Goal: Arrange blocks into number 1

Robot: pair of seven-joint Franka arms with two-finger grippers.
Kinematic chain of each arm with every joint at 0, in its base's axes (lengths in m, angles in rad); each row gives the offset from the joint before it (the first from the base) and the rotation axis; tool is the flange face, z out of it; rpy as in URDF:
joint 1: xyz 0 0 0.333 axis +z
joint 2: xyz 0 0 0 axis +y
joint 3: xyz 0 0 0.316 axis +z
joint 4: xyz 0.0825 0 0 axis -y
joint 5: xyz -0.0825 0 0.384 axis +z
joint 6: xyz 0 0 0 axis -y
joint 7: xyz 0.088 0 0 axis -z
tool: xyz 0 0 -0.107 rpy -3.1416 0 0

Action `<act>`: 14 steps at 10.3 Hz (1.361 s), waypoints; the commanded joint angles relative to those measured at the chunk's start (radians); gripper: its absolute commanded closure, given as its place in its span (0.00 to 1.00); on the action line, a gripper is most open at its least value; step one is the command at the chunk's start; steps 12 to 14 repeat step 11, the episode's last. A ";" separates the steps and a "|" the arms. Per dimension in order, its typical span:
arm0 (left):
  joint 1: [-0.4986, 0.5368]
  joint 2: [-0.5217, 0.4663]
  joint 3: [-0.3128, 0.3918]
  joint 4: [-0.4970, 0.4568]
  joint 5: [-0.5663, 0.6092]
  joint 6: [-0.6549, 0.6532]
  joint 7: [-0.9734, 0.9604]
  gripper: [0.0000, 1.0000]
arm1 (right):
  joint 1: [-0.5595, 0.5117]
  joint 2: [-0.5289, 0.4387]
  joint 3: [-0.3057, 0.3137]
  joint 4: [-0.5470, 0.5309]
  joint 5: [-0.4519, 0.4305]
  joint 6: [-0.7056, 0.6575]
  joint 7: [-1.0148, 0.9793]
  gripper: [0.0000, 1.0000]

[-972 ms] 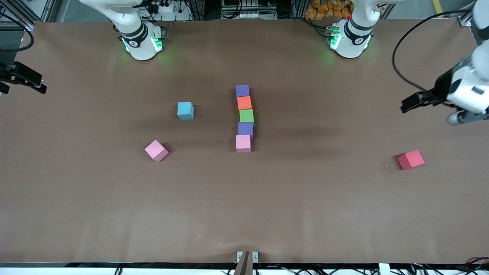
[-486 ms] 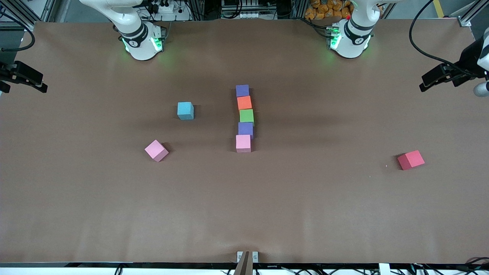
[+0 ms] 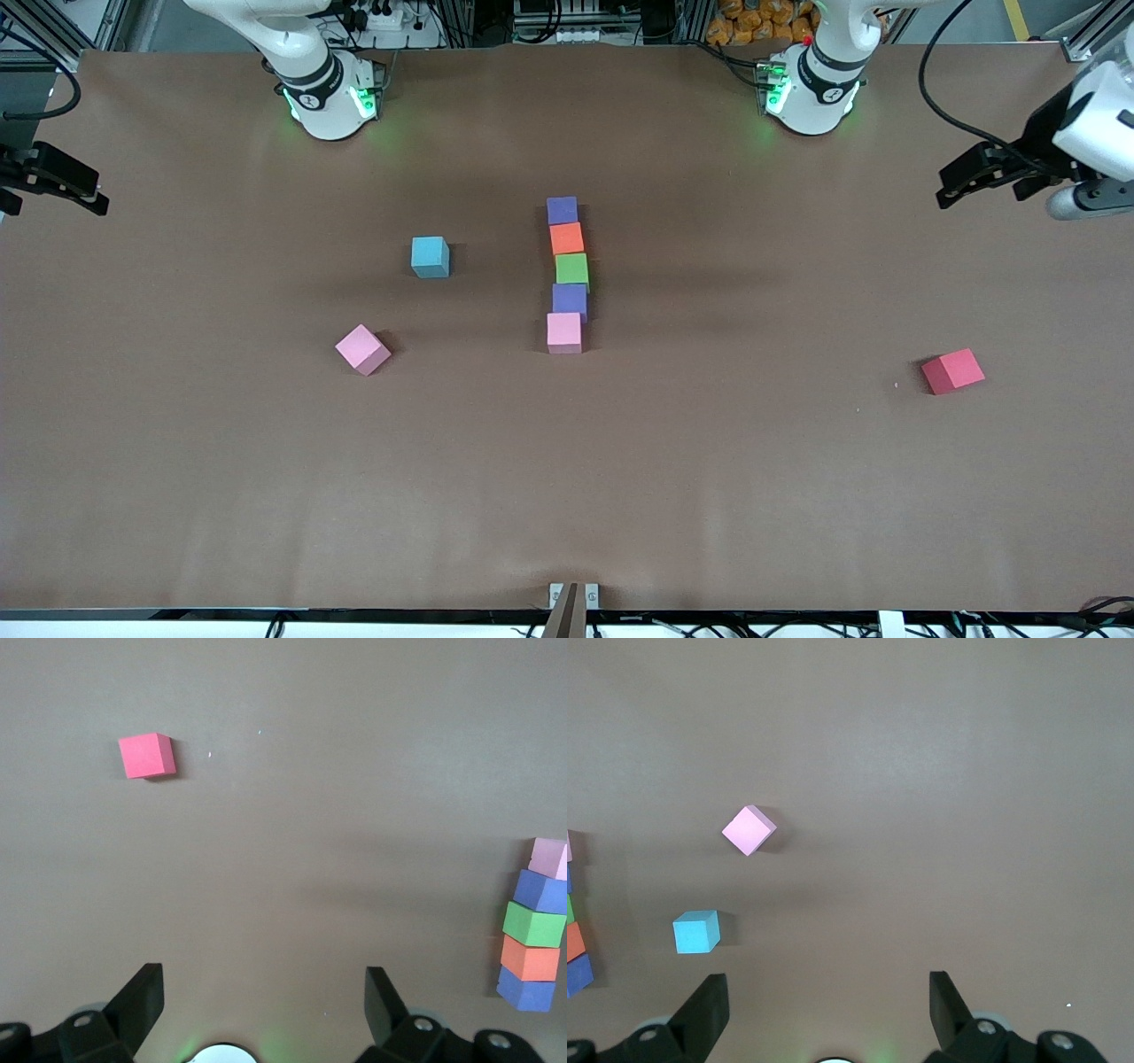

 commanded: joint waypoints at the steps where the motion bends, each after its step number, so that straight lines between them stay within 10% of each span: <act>1: -0.026 0.025 0.001 0.033 -0.003 -0.008 -0.022 0.00 | -0.007 -0.005 0.010 -0.003 -0.018 -0.007 -0.012 0.00; 14: -0.026 0.011 0.035 0.059 0.051 -0.045 -0.001 0.00 | -0.003 -0.006 0.013 -0.003 -0.020 -0.013 -0.011 0.00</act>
